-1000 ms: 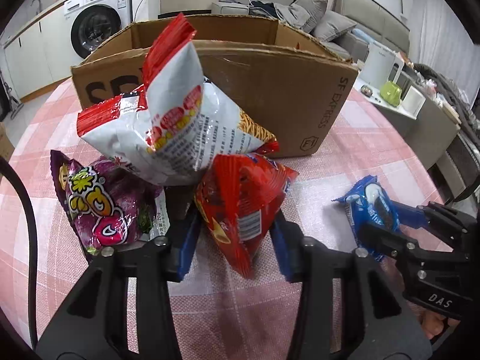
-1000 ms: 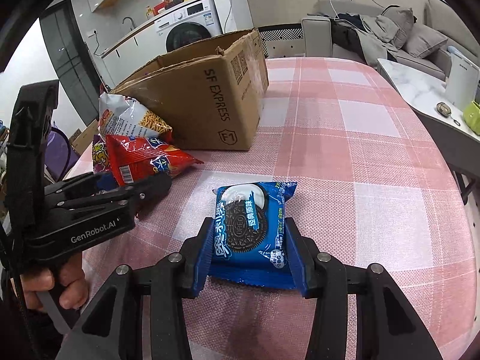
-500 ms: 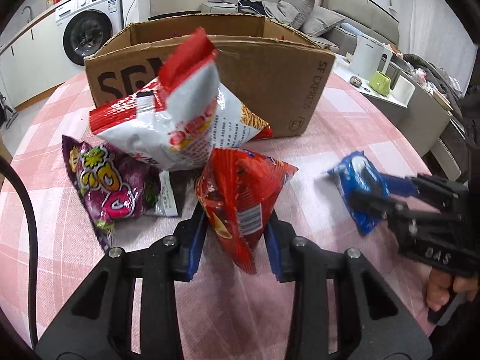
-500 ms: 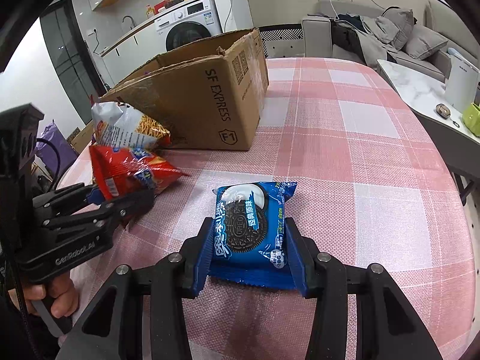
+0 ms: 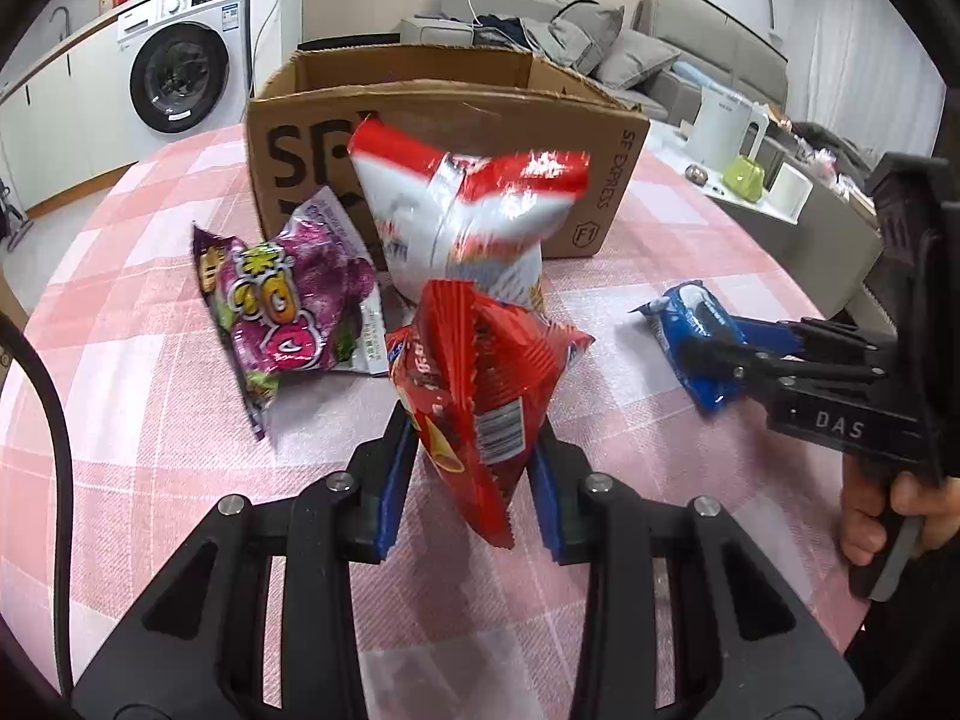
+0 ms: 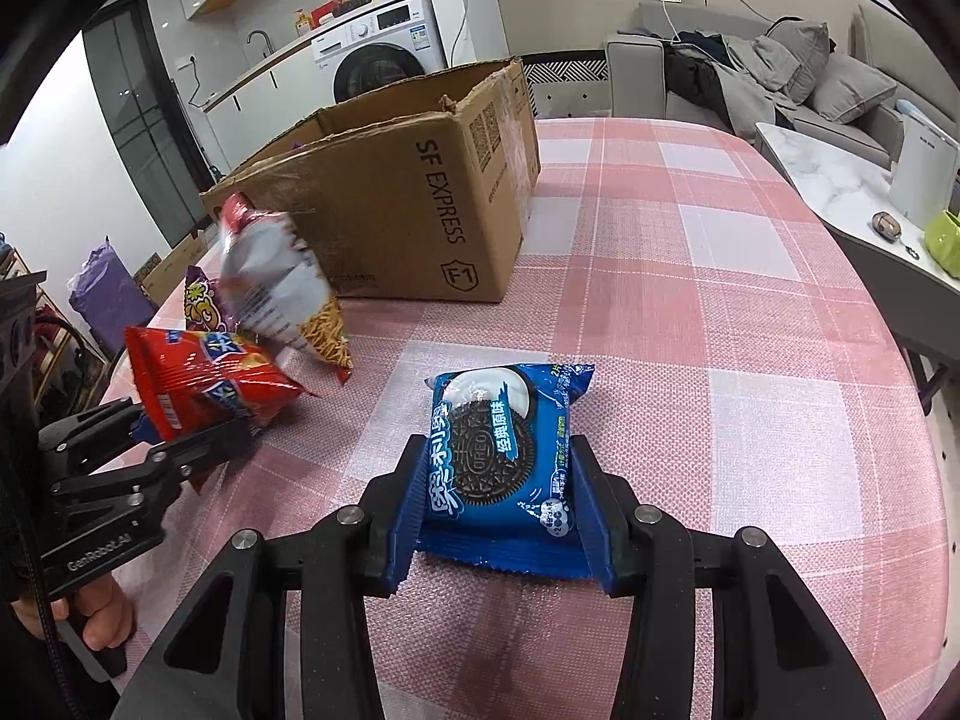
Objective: Organize snacks
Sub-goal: 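Carry the red chip bag with the left gripper while the right gripper carries the Oreo pack over the box, then open both grippers to drop the chip bag and Oreo pack into the box, then move both grippers back toward the purple candy bag and white snack bag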
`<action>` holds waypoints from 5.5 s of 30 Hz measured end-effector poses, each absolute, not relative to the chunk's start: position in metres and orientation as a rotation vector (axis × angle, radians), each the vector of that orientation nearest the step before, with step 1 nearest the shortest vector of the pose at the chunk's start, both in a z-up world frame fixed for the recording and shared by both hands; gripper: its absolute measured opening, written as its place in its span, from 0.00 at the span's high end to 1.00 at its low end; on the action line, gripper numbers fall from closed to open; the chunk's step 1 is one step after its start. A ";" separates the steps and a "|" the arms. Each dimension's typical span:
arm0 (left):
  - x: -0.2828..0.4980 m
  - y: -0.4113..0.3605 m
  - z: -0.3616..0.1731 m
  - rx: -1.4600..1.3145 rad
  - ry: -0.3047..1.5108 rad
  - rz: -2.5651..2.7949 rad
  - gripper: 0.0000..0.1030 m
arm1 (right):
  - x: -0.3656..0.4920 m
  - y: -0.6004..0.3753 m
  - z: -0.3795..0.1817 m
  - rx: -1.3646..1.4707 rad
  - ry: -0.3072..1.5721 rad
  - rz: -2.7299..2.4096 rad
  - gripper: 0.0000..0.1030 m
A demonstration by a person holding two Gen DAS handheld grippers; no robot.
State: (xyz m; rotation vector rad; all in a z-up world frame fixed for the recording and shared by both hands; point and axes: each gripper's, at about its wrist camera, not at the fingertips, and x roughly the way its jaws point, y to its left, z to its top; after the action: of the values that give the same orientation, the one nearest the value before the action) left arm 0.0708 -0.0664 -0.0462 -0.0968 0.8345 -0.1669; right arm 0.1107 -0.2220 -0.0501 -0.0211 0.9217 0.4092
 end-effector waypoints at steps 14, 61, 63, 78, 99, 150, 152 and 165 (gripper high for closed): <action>0.047 -0.045 -0.039 -0.110 0.821 -0.165 0.69 | 0.101 -0.209 -0.039 -0.038 0.880 0.459 0.55; 0.022 -0.023 0.041 -0.123 0.609 -0.160 0.61 | 0.075 -0.188 0.011 -0.013 0.735 0.551 0.55; 0.024 -0.023 0.047 -0.120 0.605 -0.159 0.61 | 0.076 -0.185 0.014 -0.013 0.728 0.550 0.55; 0.054 -0.019 0.080 -0.101 0.572 -0.146 0.61 | 0.090 -0.166 0.040 -0.050 0.677 0.563 0.55; 0.141 -0.003 0.087 -0.112 0.577 -0.096 0.61 | 0.148 -0.151 0.059 -0.005 0.668 0.564 0.55; 0.197 0.013 0.063 -0.090 0.608 -0.057 0.04 | 0.204 -0.157 0.053 0.016 0.672 0.507 0.01; 0.187 0.017 0.064 -0.109 0.599 -0.059 0.01 | 0.199 -0.160 0.053 0.022 0.666 0.511 0.01; 0.133 0.032 0.060 -0.108 0.584 -0.039 0.01 | 0.162 -0.160 0.050 0.008 0.661 0.529 0.00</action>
State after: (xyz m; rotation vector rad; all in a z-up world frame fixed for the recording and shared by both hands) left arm 0.1334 0.0322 0.0603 -0.1085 0.5844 -0.0387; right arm 0.1624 -0.1597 0.0497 0.0077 0.6607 0.5286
